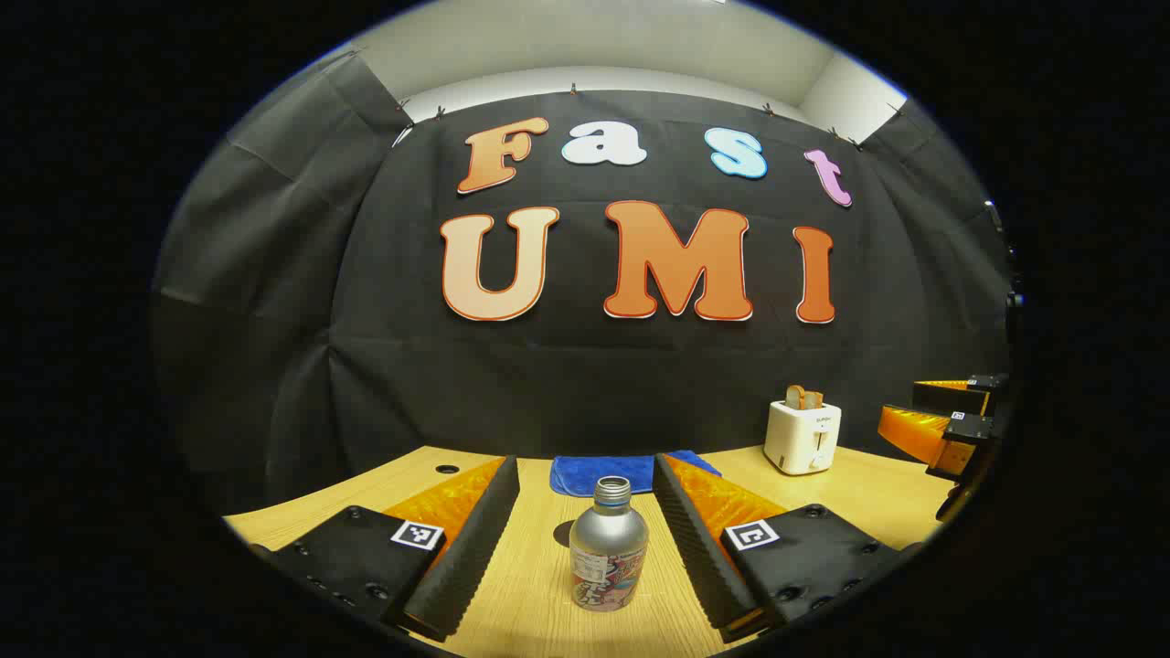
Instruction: Open the teacup lid with one hand, grasp the water bottle and pour water into the teacup with the other hand; after pouring, place the water bottle on the coaster and then close the teacup lid.
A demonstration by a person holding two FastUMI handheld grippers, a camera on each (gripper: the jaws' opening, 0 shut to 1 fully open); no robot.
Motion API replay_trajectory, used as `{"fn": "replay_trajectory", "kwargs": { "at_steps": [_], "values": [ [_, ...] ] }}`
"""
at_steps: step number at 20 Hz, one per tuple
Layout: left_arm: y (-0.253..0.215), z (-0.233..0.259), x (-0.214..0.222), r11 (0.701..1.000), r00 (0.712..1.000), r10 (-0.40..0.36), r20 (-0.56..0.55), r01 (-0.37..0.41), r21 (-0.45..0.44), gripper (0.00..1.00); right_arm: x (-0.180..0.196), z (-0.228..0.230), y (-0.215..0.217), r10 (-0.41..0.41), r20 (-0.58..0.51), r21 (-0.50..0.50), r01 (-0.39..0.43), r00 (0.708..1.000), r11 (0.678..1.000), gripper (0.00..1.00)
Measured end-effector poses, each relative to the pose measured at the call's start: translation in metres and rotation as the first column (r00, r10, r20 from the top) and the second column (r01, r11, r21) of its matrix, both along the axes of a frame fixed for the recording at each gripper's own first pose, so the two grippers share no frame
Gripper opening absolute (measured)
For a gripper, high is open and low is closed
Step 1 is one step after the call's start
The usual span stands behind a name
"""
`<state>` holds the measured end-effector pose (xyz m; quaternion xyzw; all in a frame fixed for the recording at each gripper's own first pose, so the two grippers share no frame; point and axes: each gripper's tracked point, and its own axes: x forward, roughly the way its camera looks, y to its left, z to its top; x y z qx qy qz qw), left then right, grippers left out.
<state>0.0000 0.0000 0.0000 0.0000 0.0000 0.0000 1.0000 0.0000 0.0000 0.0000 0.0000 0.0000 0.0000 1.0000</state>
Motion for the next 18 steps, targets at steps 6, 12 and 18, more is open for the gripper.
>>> {"fn": "replay_trajectory", "kwargs": {
  "at_steps": [6, 12, 18],
  "values": [
    [0.003, 0.001, -0.002, 1.0, 1.0, 0.005, 0.001, -0.005, 0.005, 0.96, 0.0, 0.001, 0.007, 0.017, 0.002, -0.002, -0.017, 1.0, 1.0, 0.98],
    [0.005, 0.005, -0.004, 1.0, 1.0, 0.012, 0.005, -0.012, 0.01, 0.96, 0.002, 0.003, 0.016, 0.039, 0.006, -0.016, -0.039, 0.999, 0.999, 0.98],
    [0.004, 0.005, -0.004, 1.0, 1.0, 0.01, 0.007, -0.01, -0.001, 0.96, 0.006, 0.0, 0.019, 0.047, -0.004, -0.02, -0.047, 0.999, 0.999, 0.99]
  ]
}}
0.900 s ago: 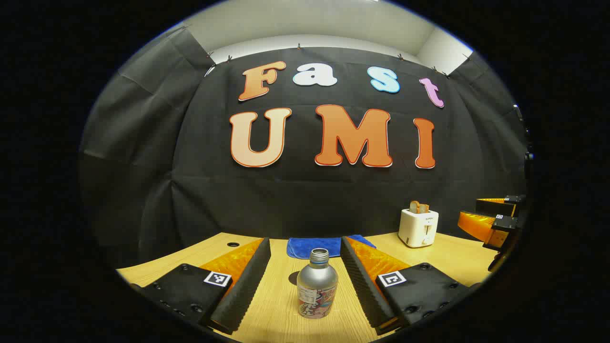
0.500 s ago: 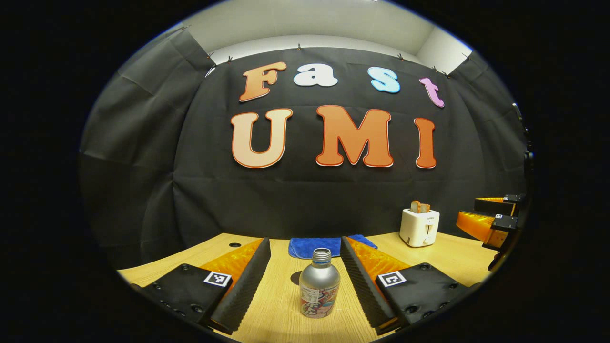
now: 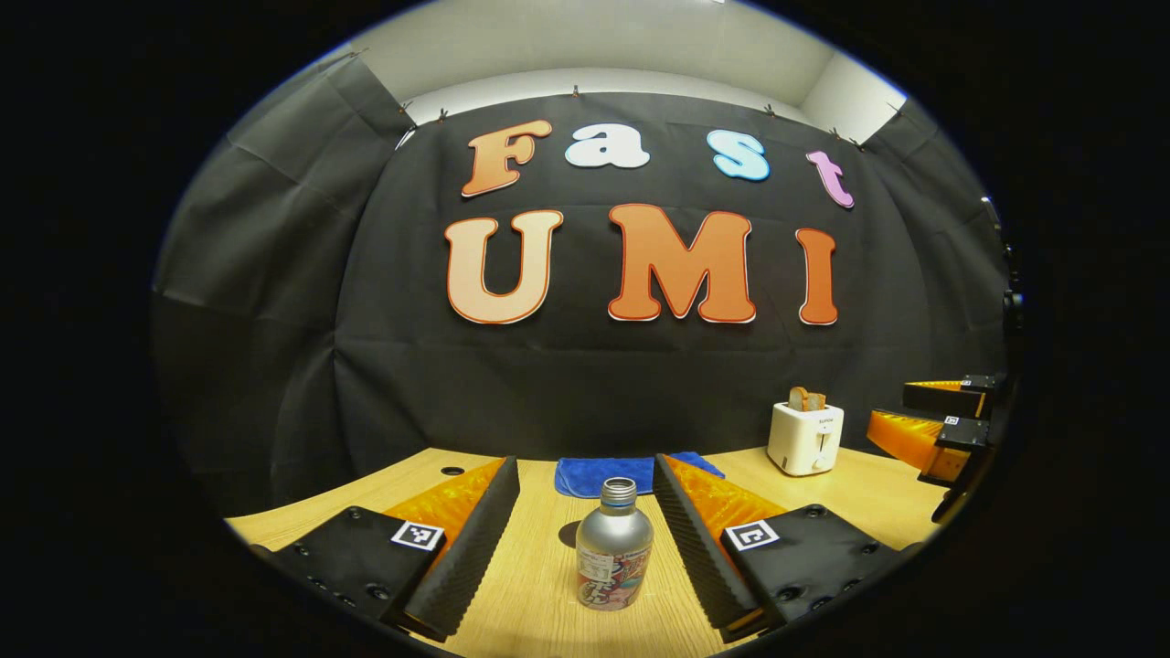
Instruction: Open the teacup lid with one hand, grasp the water bottle and pour water into the teacup with the other hand; after pouring, place the water bottle on the coaster and then close the teacup lid.
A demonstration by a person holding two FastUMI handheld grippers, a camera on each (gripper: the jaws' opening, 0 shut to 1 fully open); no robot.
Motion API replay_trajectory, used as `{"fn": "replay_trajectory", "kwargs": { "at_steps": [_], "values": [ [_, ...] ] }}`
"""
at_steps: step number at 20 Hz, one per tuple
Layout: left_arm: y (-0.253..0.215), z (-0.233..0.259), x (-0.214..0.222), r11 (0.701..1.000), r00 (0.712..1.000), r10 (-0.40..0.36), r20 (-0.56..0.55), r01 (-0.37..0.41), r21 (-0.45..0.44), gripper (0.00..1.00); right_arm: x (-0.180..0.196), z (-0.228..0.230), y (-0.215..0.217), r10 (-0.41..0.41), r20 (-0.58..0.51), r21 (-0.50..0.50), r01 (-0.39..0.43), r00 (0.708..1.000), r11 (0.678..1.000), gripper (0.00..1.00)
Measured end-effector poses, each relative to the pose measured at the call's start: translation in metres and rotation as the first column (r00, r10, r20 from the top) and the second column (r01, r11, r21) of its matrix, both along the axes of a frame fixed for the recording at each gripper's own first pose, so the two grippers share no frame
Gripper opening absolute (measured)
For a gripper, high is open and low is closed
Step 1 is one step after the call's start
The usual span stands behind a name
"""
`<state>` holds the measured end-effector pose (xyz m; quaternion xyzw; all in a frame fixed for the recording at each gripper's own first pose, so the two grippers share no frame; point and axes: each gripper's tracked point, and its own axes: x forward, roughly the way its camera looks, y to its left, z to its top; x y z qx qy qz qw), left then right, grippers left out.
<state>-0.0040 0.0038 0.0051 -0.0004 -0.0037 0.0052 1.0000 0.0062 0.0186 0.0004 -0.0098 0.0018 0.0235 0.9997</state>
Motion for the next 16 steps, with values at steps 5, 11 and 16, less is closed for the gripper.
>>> {"fn": "replay_trajectory", "kwargs": {
  "at_steps": [5, 11, 16],
  "values": [
    [0.003, 0.001, -0.001, 1.0, 1.0, 0.005, 0.0, -0.005, 0.003, 0.96, 0.002, -0.005, -0.003, -0.002, -0.016, -0.009, 0.002, 1.0, 1.0, 0.96],
    [0.01, -0.007, -0.001, 1.0, 1.0, 0.018, -0.018, -0.018, -0.002, 0.96, 0.015, -0.032, 0.005, 0.014, -0.07, -0.015, -0.015, 0.997, 1.0, 0.93],
    [0.014, -0.014, -0.001, 1.0, 0.999, 0.028, -0.033, -0.028, 0.0, 0.96, 0.031, -0.075, 0.016, 0.054, -0.166, 0.058, -0.044, 0.985, 0.997, 0.88]
  ]
}}
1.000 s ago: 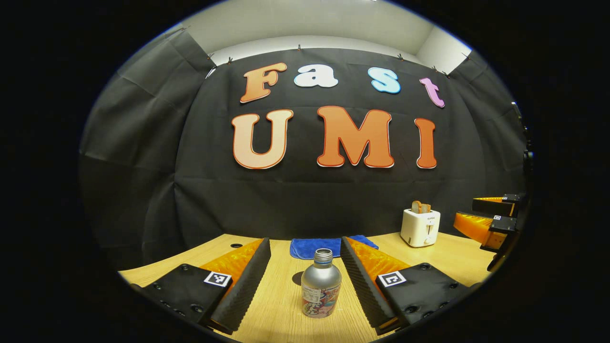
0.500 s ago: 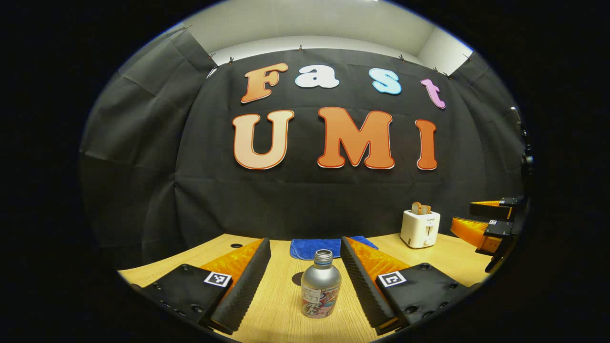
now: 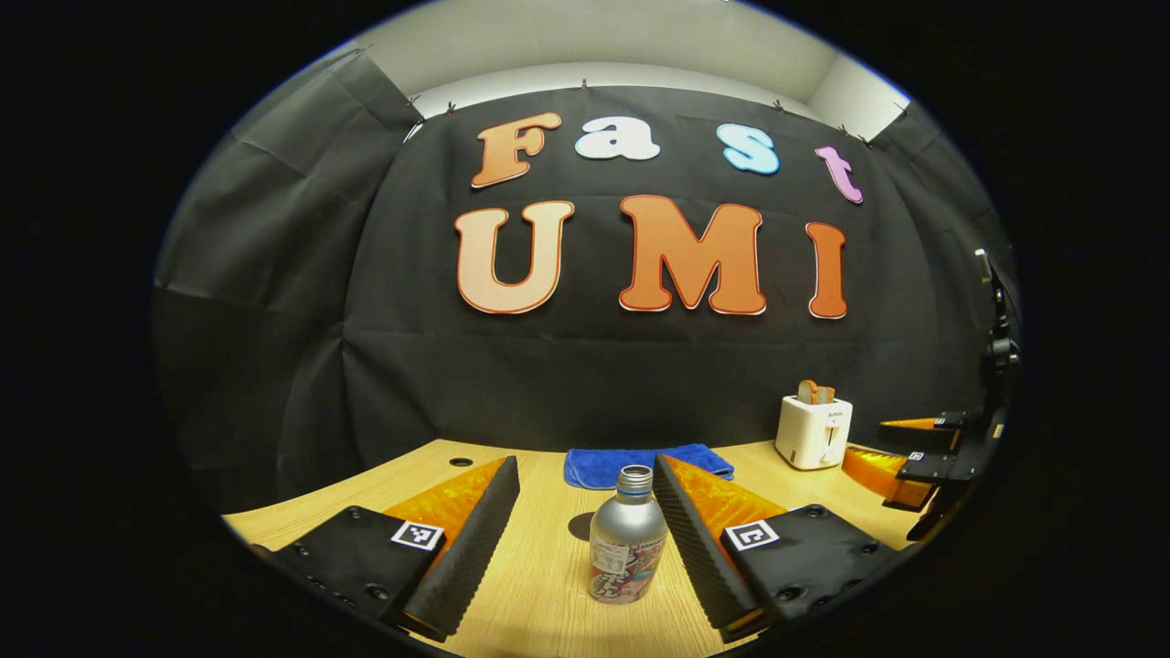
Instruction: Open the teacup lid with one hand, grasp the water bottle and pour water into the teacup with the other hand; after pouring, place the water bottle on the coaster and then close the teacup lid.
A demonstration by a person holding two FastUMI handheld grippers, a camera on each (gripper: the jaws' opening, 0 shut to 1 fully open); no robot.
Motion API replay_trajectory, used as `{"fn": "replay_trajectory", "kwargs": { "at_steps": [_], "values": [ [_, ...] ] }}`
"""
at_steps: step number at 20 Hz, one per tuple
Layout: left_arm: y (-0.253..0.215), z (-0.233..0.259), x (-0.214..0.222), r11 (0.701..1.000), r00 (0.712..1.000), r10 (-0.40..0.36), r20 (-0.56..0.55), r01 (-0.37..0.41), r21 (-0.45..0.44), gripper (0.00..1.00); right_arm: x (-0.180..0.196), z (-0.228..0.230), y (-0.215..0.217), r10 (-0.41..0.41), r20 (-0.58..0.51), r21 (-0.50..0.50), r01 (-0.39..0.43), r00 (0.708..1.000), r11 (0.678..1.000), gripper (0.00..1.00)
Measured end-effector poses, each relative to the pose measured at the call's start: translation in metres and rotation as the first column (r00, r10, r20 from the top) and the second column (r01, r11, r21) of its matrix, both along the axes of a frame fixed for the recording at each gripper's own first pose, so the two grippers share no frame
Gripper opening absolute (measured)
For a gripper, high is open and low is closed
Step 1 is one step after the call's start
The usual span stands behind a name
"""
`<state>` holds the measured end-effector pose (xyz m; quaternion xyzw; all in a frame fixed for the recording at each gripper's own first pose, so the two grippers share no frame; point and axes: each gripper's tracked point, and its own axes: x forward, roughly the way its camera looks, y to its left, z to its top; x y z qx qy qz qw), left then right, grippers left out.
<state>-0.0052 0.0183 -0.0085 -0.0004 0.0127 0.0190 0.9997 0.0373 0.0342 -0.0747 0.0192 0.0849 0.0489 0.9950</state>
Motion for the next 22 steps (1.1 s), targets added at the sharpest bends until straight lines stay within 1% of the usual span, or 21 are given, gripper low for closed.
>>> {"fn": "replay_trajectory", "kwargs": {
  "at_steps": [2, 5, 6, 7, 10, 12, 14, 15, 18, 19, 20, 21, 22],
  "values": [
    [0.002, -0.001, 0.001, 1.0, 1.0, 0.002, -0.005, -0.002, 0.005, 0.96, 0.005, -0.015, 0.003, 0.013, -0.046, 0.012, -0.012, 0.999, 1.0, 0.86],
    [0.003, -0.003, 0.002, 1.0, 1.0, 0.005, -0.013, -0.005, 0.015, 0.96, 0.012, -0.037, 0.008, 0.028, -0.104, -0.002, -0.029, 0.994, 1.0, 0.8],
    [0.004, -0.003, 0.002, 1.0, 1.0, 0.006, -0.015, -0.005, 0.017, 0.96, 0.013, -0.044, 0.012, 0.041, -0.124, -0.008, -0.042, 0.991, 0.999, 0.8],
    [0.003, -0.004, 0.003, 1.0, 1.0, 0.003, -0.018, -0.003, 0.019, 0.96, 0.016, -0.051, 0.014, 0.048, -0.145, -0.018, -0.051, 0.988, 0.999, 0.75],
    [0.001, -0.008, 0.005, 1.0, 1.0, -0.004, -0.03, 0.005, 0.021, 0.96, 0.022, -0.072, 0.015, 0.048, -0.197, -0.047, -0.059, 0.979, 0.997, 0.66],
    [0.0, -0.011, 0.007, 1.0, 0.999, -0.006, -0.041, 0.007, 0.022, 0.96, 0.025, -0.081, 0.016, 0.046, -0.223, -0.057, -0.06, 0.974, 0.997, 0.55],
    [0.002, -0.014, 0.009, 1.0, 0.999, -0.005, -0.051, 0.006, 0.029, 0.97, 0.027, -0.092, 0.019, 0.056, -0.254, -0.059, -0.073, 0.966, 0.996, 0.51],
    [0.002, -0.016, 0.009, 0.999, 0.998, -0.004, -0.057, 0.005, 0.032, 0.97, 0.028, -0.096, 0.02, 0.061, -0.266, -0.063, -0.08, 0.962, 0.995, 0.47],
    [-0.003, -0.026, 0.012, 0.999, 0.996, -0.027, -0.084, 0.029, 0.025, 0.96, 0.032, -0.097, 0.022, 0.06, -0.259, -0.093, -0.086, 0.964, 0.992, 0.43],
    [-0.007, -0.031, 0.012, 0.999, 0.994, -0.039, -0.098, 0.041, 0.018, 0.96, 0.031, -0.095, 0.022, 0.059, -0.252, -0.106, -0.088, 0.966, 0.99, 0.37],
    [-0.009, -0.038, 0.013, 0.999, 0.992, -0.048, -0.113, 0.05, 0.012, 0.96, 0.032, -0.094, 0.022, 0.053, -0.245, -0.124, -0.085, 0.968, 0.989, 0.36],
    [-0.011, -0.044, 0.014, 0.998, 0.99, -0.055, -0.129, 0.057, 0.007, 0.96, 0.03, -0.094, 0.021, 0.048, -0.249, -0.137, -0.084, 0.967, 0.987, 0.3],
    [-0.014, -0.049, 0.014, 0.998, 0.987, -0.063, -0.146, 0.065, 0.005, 0.96, 0.032, -0.094, 0.022, 0.051, -0.242, -0.147, -0.089, 0.969, 0.985, 0.27]
  ]
}}
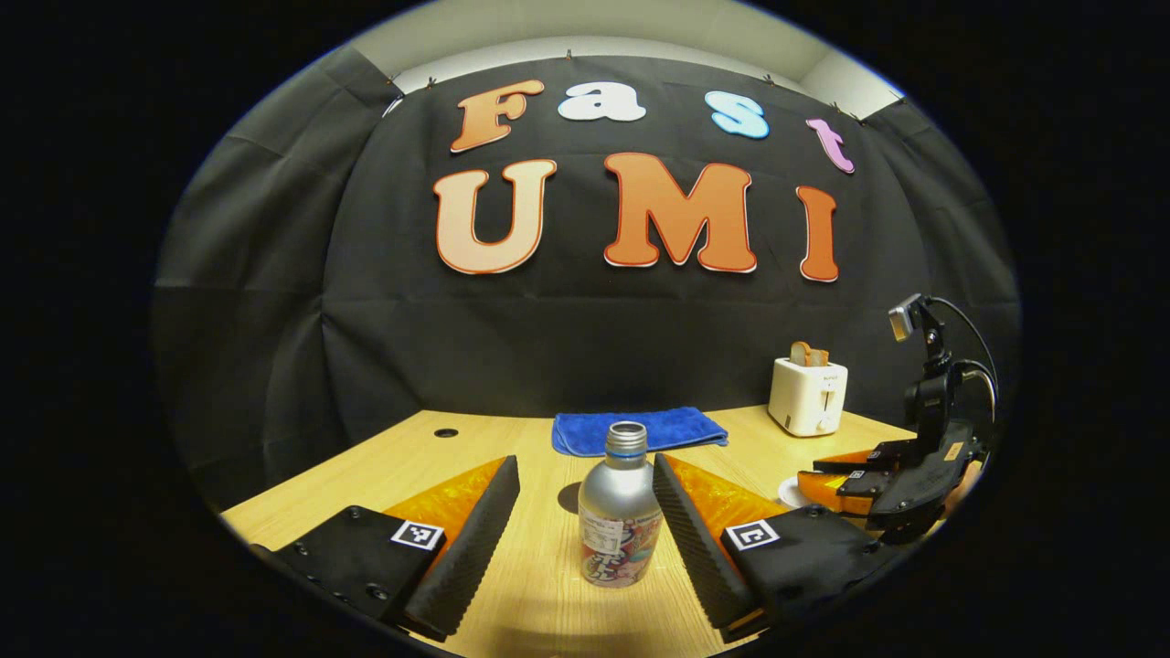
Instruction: Open the teacup lid with one hand, grasp the water bottle and pour water into the teacup with the other hand; after pouring, place the water bottle on the coaster and then close the teacup lid.
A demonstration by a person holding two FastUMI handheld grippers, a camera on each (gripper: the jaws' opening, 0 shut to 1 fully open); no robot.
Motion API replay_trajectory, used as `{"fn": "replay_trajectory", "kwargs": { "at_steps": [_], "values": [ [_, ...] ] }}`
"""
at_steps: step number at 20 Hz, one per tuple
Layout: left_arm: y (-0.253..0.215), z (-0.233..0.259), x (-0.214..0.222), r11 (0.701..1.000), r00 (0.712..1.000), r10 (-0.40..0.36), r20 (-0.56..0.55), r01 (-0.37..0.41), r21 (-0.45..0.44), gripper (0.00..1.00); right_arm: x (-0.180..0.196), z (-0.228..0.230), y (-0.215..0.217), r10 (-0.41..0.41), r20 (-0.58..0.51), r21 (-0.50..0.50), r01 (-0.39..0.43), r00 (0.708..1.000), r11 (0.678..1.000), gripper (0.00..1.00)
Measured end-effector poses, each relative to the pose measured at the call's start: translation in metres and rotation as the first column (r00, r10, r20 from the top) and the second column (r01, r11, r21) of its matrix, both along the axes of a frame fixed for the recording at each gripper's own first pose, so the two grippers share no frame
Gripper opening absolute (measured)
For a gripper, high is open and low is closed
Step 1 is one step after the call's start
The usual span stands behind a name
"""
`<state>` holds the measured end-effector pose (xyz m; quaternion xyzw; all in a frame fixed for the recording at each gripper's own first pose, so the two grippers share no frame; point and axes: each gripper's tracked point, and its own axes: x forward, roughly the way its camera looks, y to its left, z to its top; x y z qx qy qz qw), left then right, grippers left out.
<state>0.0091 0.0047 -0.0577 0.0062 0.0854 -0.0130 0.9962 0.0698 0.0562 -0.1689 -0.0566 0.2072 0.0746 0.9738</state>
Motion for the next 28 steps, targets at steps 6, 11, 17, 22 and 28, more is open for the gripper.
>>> {"fn": "replay_trajectory", "kwargs": {
  "at_steps": [6, 11, 17, 22, 28],
  "values": [
    [-0.015, -0.023, 0.001, 0.998, 0.996, -0.057, -0.063, 0.054, -0.037, 0.96, -0.002, 0.003, 0.003, 0.01, -0.017, 0.072, -0.008, 1.0, 0.997, 0.19],
    [-0.022, -0.05, 0.007, 0.996, 0.988, -0.076, -0.136, 0.069, -0.055, 0.97, -0.003, 0.02, 0.002, 0.013, 0.025, 0.114, -0.016, 1.0, 0.993, 0.18],
    [-0.025, -0.086, 0.021, 0.998, 0.972, -0.07, -0.223, 0.068, -0.02, 0.96, -0.009, 0.049, -0.013, -0.011, 0.08, 0.151, -0.001, 0.997, 0.989, 0.18],
    [-0.023, -0.109, 0.03, 0.999, 0.955, -0.05, -0.293, 0.05, -0.008, 0.96, -0.015, 0.07, -0.036, -0.046, 0.121, 0.14, 0.028, 0.992, 0.99, 0.18],
    [-0.025, -0.106, 0.038, 0.998, 0.959, -0.046, -0.28, 0.053, 0.019, 0.84, -0.023, 0.077, -0.062, -0.099, 0.135, 0.148, 0.078, 0.986, 0.986, 0.18]
  ]
}}
